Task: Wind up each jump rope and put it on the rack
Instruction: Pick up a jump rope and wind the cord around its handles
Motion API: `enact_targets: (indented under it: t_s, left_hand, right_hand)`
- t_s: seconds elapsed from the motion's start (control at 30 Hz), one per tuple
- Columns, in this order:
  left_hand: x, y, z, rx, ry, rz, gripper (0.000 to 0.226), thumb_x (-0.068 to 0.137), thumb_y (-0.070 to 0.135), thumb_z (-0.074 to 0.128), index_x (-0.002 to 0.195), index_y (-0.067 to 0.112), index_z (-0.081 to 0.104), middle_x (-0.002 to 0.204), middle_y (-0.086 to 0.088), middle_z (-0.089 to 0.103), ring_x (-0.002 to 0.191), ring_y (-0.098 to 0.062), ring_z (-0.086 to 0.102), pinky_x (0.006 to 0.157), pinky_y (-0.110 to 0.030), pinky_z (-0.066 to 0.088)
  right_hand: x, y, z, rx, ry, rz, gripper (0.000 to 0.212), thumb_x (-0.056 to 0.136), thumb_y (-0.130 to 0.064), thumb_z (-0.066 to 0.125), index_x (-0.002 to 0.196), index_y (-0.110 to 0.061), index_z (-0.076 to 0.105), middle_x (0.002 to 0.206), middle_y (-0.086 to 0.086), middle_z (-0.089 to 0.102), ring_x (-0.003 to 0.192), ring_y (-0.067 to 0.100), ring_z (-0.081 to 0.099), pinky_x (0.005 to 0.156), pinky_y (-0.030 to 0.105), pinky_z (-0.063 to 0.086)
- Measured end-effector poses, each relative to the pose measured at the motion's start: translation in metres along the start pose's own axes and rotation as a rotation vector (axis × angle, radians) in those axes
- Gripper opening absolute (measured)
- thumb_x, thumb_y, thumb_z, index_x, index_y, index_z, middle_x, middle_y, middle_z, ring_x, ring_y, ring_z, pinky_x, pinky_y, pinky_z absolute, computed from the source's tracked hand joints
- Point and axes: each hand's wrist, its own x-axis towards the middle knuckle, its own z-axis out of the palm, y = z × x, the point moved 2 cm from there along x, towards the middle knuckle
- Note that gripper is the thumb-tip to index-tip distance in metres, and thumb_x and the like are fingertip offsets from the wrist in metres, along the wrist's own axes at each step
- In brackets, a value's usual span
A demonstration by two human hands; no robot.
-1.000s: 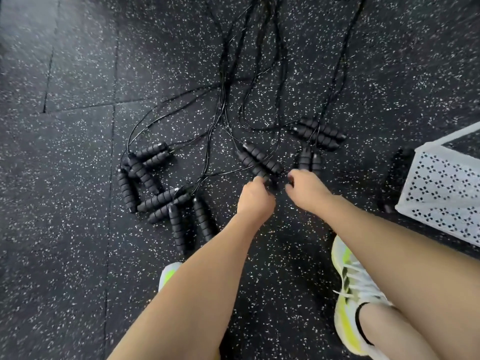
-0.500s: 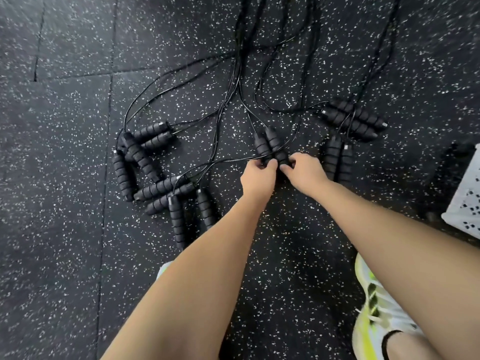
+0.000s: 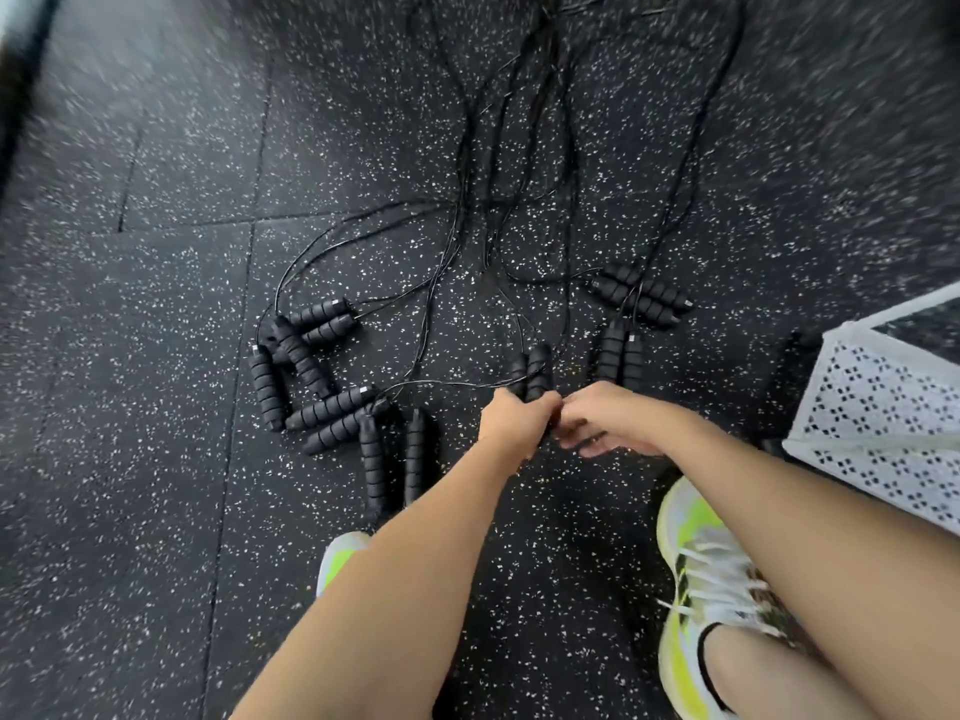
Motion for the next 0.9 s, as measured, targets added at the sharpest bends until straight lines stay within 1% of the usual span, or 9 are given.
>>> enact_targets:
  t_s: [0.13,0.3,0.37,0.43,0.5,0.57,0.7,0.83,0.9]
  left_hand:
    - [-0.036,0.027,-0.033,-0.042,0.020,-0.007,0.051,0.079,0.046,0.072,0.113,0.011,0.058,0.107,-0.009,0.064,0.087,-0.026,0.068,0.044,-0.029,0.055]
    - [-0.064,0.039,-0.048,0.148,-0.027,0.008,0.048,0.082,0.043,0.071,0.114,0.009,0.059,0.100,-0.009,0.065,0.074,-0.022,0.068,0.042,-0.026,0.054]
    - [-0.078,0.041,-0.050,0.171,-0.070,0.013,0.034,0.084,0.040,0.070,0.096,0.008,0.062,0.085,-0.007,0.066,0.059,-0.019,0.064,0.042,-0.026,0.052]
    - [-0.092,0.040,-0.050,0.133,-0.123,0.017,0.029,0.084,0.037,0.070,0.082,0.009,0.060,0.071,-0.006,0.062,0.050,-0.019,0.057,0.044,-0.028,0.053]
    - [-0.102,0.037,-0.051,0.155,-0.146,0.058,0.024,0.084,0.035,0.071,0.083,0.014,0.059,0.073,-0.004,0.062,0.056,-0.019,0.059,0.050,-0.032,0.057]
    - [-0.110,0.032,-0.052,0.214,-0.164,0.115,0.025,0.083,0.036,0.074,0.090,0.020,0.057,0.080,0.000,0.064,0.065,-0.017,0.063,0.053,-0.028,0.056]
    - [-0.116,0.017,-0.056,0.357,-0.208,0.205,0.051,0.073,0.042,0.079,0.110,0.018,0.053,0.096,0.002,0.065,0.077,-0.014,0.067,0.067,-0.032,0.060]
    - [-0.118,0.005,-0.064,0.506,-0.286,0.275,0.054,0.073,0.038,0.083,0.106,0.019,0.046,0.097,0.005,0.060,0.083,-0.015,0.060,0.075,-0.033,0.054]
    - [-0.118,0.007,-0.065,0.587,-0.216,0.312,0.056,0.071,0.040,0.083,0.105,0.020,0.044,0.096,0.006,0.060,0.087,-0.019,0.061,0.082,-0.039,0.053]
  right_hand:
    - [-0.035,-0.022,-0.013,0.015,0.221,0.025,0.014,0.092,-0.017,0.059,0.100,-0.011,0.069,0.089,0.002,0.074,0.074,0.018,0.070,0.070,0.030,0.058]
    - [-0.066,-0.040,-0.008,-0.061,0.238,0.006,0.020,0.098,-0.017,0.053,0.112,-0.009,0.065,0.095,0.006,0.072,0.073,0.019,0.065,0.067,0.029,0.055]
    - [-0.077,-0.045,-0.003,-0.042,0.263,-0.007,0.023,0.101,-0.021,0.051,0.114,-0.007,0.064,0.103,0.010,0.073,0.079,0.020,0.067,0.072,0.033,0.059]
    - [-0.084,-0.047,0.002,-0.059,0.296,-0.023,0.028,0.101,-0.028,0.051,0.116,-0.007,0.063,0.109,0.013,0.071,0.090,0.026,0.070,0.080,0.038,0.063]
    - [-0.087,-0.048,0.010,-0.046,0.336,-0.052,0.033,0.101,-0.035,0.051,0.119,-0.009,0.060,0.112,0.012,0.066,0.096,0.028,0.067,0.081,0.042,0.063]
    - [-0.088,-0.048,0.016,0.024,0.371,-0.059,0.037,0.101,-0.041,0.053,0.117,-0.008,0.056,0.106,0.010,0.063,0.094,0.027,0.065,0.080,0.043,0.063]
    - [-0.083,-0.044,0.015,0.175,0.398,-0.110,0.040,0.087,-0.042,0.067,0.114,-0.014,0.057,0.111,0.009,0.063,0.099,0.029,0.064,0.083,0.040,0.056]
    - [-0.080,-0.048,0.011,0.444,0.345,-0.158,0.015,0.097,-0.022,0.064,0.092,-0.008,0.065,0.088,0.008,0.072,0.077,0.021,0.063,0.078,0.033,0.050]
    - [-0.077,-0.049,0.008,0.344,0.344,-0.196,0.020,0.099,-0.021,0.061,0.081,-0.013,0.064,0.084,0.003,0.069,0.075,0.019,0.057,0.070,0.030,0.044]
